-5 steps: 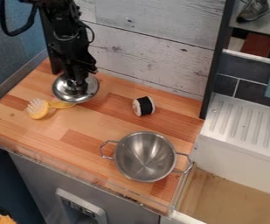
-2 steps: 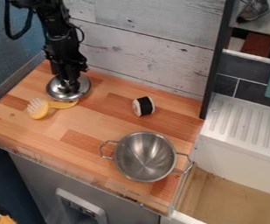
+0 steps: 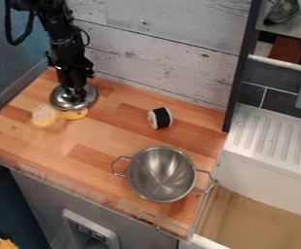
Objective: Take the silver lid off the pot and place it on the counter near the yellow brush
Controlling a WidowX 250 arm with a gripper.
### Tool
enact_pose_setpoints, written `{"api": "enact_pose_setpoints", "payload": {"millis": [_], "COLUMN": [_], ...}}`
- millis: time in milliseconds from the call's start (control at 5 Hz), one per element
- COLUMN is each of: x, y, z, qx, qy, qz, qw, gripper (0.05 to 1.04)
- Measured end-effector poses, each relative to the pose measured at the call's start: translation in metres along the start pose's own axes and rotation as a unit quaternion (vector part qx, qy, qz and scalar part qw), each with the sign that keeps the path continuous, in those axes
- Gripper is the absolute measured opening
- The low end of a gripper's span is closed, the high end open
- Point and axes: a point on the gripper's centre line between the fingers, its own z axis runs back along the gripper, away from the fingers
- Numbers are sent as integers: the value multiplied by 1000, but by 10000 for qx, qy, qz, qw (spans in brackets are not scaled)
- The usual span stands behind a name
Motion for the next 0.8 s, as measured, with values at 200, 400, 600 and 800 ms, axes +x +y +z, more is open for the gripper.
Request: {"api": "enact_pose_setpoints", "payload": {"millis": [200,400,600,800], "x": [0,-3,-7,-7], "y": [0,-2,-6,-15], "z": [0,-3,-2,6], "qx": [8,-13,13,27], "qy": [22,37,44,-76], "qz": [77,97,75,18], "qw": [10000,9999,10000,10000], "gripper": [637,932,1010,1005]}}
